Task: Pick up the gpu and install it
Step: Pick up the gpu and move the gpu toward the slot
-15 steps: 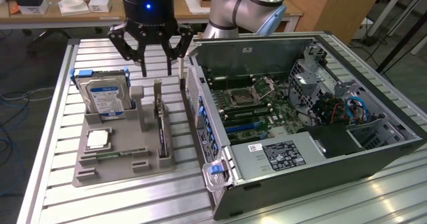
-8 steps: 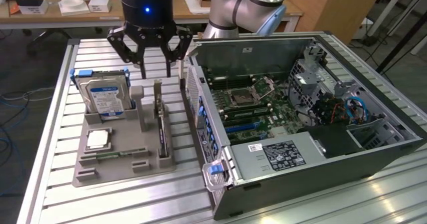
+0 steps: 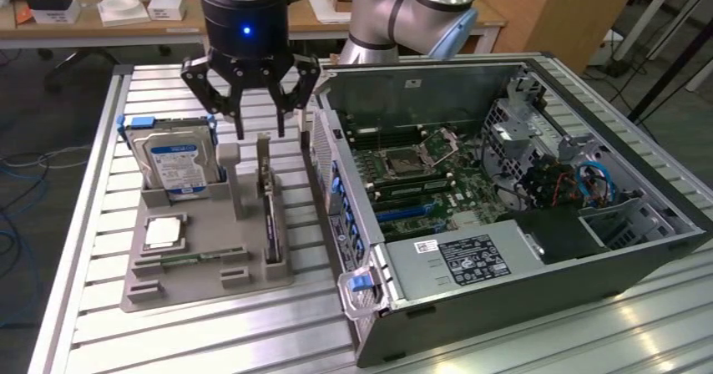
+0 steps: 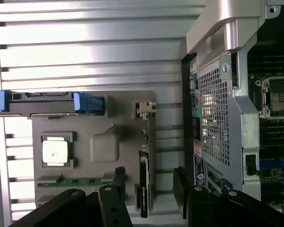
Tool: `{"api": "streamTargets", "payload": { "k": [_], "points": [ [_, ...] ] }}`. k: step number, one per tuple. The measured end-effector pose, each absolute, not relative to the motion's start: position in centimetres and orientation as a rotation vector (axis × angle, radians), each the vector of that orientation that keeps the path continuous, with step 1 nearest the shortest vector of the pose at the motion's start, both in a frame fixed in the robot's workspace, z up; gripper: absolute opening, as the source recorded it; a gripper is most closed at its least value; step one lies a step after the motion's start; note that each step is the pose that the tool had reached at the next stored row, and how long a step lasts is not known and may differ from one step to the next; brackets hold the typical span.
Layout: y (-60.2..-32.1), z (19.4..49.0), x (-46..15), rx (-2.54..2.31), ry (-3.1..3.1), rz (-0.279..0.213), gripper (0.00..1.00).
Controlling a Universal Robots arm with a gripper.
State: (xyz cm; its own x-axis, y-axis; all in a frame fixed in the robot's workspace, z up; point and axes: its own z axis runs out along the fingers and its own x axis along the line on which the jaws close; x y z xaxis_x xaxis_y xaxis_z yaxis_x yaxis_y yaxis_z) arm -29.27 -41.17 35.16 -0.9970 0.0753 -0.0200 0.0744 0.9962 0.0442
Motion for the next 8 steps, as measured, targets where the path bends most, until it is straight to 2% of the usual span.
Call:
{"api": "streamTargets", "payload": {
  "k": [8],
  "points": [
    [-41.17,34.25,-29.27,0.117,3.119,0.068,0.53]
  ]
}}
